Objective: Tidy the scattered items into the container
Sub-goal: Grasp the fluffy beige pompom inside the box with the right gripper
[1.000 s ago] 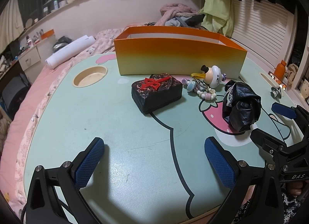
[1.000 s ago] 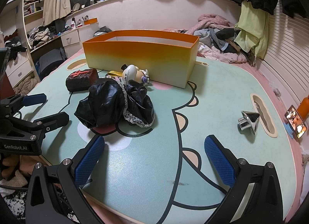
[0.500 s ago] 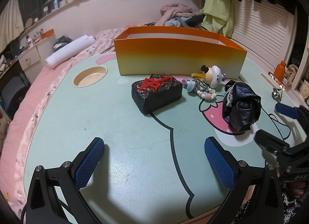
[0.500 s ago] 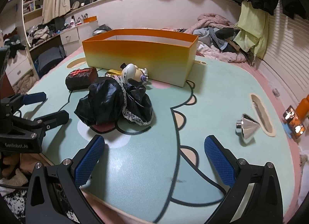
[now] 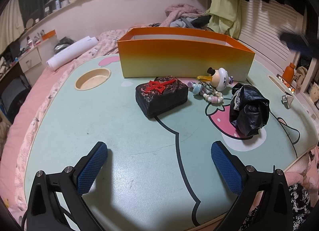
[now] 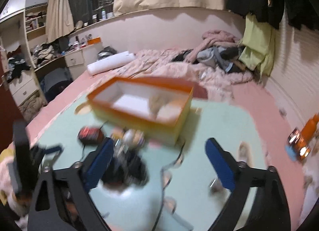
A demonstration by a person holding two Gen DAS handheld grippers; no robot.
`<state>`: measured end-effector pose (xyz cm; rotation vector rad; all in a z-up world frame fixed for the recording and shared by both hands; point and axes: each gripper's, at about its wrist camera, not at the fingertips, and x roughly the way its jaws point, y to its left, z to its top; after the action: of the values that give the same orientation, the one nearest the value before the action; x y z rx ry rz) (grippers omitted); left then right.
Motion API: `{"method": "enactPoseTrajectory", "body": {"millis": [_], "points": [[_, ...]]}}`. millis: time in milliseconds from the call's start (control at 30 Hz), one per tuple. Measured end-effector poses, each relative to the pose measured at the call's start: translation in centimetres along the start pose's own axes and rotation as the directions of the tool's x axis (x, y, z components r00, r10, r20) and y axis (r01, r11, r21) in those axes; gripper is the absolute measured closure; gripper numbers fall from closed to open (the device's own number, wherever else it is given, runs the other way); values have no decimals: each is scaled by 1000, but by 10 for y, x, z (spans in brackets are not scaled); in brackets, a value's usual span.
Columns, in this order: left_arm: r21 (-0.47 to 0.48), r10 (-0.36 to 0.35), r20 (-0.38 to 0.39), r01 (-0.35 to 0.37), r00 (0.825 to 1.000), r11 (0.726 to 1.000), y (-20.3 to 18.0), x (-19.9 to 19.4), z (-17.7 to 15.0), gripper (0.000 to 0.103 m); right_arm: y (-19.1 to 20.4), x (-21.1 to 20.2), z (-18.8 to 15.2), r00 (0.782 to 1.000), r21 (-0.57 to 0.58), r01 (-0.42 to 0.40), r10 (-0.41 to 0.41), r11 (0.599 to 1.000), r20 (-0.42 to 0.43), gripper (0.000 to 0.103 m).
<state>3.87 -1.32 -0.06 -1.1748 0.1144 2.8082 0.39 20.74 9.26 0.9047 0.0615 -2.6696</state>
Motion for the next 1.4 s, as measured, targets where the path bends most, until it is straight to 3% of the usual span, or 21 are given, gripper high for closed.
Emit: {"method": "enactPoseTrajectory", "body": {"millis": [133, 233, 433, 533, 633, 700, 733, 767, 900, 1000, 1100, 1267, 1400], "points": [[0, 0, 0, 0, 1000, 1000, 0, 0, 0, 0, -9, 33, 49, 995, 68, -29, 35, 997, -91, 38], [-1, 0, 1, 0, 1000, 1000, 0, 0, 0, 0, -7, 74, 72, 982, 91, -50, 65, 995, -176, 46], [2, -3, 4, 3, 1000, 1000, -1, 0, 2, 0, 36, 141, 87, 953, -60, -40, 20, 997, -302, 46], [5, -7, 9, 7, 1000, 1000, -1, 0, 2, 0, 40, 176, 85, 925, -91, 39, -70, 995, -373, 46], [4, -11, 12, 11, 1000, 1000, 0, 1, 3, 0, 38, 195, 82, 904, -99, 56, -92, 993, -417, 46], [4, -12, 14, 12, 1000, 1000, 0, 1, 3, 0, 37, 209, 78, 877, -122, 86, -133, 989, -462, 46], [4, -12, 14, 12, 1000, 1000, 0, 2, 3, 0, 36, 217, 73, 858, -128, 93, -145, 987, -492, 51], [4, -13, 14, 13, 1000, 1000, 1, 2, 4, 0, 37, 221, 69, 848, -125, 83, -136, 989, -513, 66], [4, -13, 13, 13, 1000, 1000, 1, 3, 4, 0, 41, 206, 72, 878, -86, 49, -84, 995, -471, 68], [3, -13, 13, 13, 1000, 1000, 1, 3, 4, 0, 47, 173, 79, 932, -87, 29, -58, 996, -359, 68], [3, -14, 14, 14, 1000, 1000, 1, 3, 4, 0, 50, 125, 85, 970, -38, -42, 32, 998, -243, 68], [3, -13, 14, 13, 1000, 1000, 1, 3, 4, 0, 52, 50, 71, 984, -5, -141, 140, 990, -113, 68], [3, -13, 14, 13, 1000, 1000, 1, 3, 4, 0, 47, 20, 34, 986, -2, -134, 133, 991, -103, 68]]}}
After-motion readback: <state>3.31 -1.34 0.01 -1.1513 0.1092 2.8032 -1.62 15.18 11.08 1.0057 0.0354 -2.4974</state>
